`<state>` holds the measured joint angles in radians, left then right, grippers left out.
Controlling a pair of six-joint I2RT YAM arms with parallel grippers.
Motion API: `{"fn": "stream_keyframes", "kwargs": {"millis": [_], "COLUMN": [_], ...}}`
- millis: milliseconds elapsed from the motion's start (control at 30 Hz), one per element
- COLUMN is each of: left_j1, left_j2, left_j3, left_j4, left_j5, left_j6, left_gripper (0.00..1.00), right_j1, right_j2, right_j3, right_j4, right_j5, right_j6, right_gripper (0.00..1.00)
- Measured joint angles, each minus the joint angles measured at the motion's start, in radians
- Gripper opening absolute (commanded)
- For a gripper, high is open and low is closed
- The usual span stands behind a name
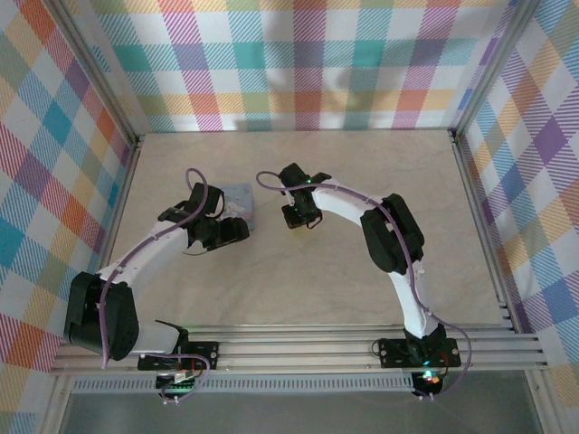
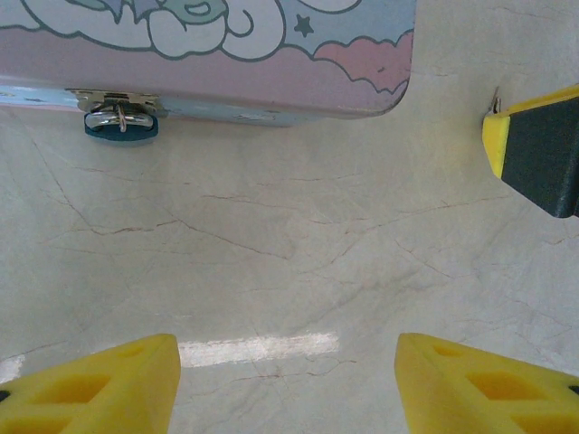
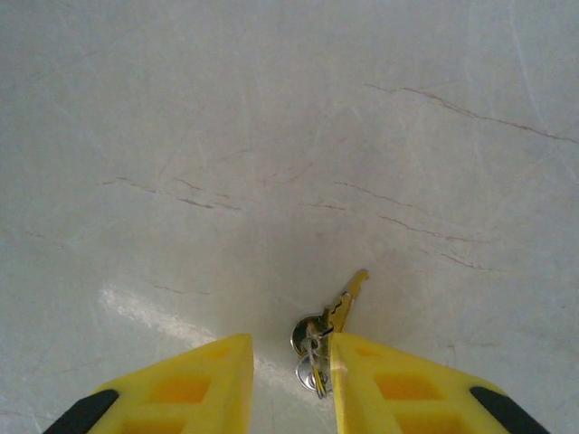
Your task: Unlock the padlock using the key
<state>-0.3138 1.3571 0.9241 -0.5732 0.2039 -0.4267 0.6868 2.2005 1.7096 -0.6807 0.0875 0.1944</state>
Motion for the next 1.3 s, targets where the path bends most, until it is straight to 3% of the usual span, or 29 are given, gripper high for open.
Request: {"fn": "stream_keyframes", "kwargs": {"millis": [133, 433, 633, 833, 1067, 1300], "left_j1": [0.0, -0.005, -0.005, -0.005, -0.015, -0.137], "left_j2": [0.008, 0.016, 0.012, -0.006, -0.051, -0.072], "left_j3": [0.002, 0.039, 0.045, 0.135, 0.092, -0.061], "left_j4": [0.0, -0.003, -0.002, -0.026, 0.13, 0.329], "left_j5": [0.011, 0.031, 0.032, 0.035, 0.108, 0.114], "left_j6": [0.0, 0.001, 0.005, -0.021, -0.251, -0.529], "left_gripper": [0.64, 0.61, 0.58, 0.55, 0.49, 0.46], "right_j1": [0.0, 0.002, 0.002, 0.002, 0.002, 0.002], "right_j2": [0.0, -0.001, -0.047, -0.306, -0.599, -0.729], "right_j3": [-0.006, -0.016, -0.079, -0.312, -0.511, -0.684], "right_j4": [-0.003, -0.013, 0.007, 0.055, 0.195, 0.386], "right_j5": [0.003, 0.013, 0.017, -0.014, -0.121, -0.285], "right_j6": [0.0, -0.023, -0.046, -0.044, 0.044, 0.126], "right_gripper": [0.26, 0.0, 0.0, 0.0, 0.0, 0.0]}}
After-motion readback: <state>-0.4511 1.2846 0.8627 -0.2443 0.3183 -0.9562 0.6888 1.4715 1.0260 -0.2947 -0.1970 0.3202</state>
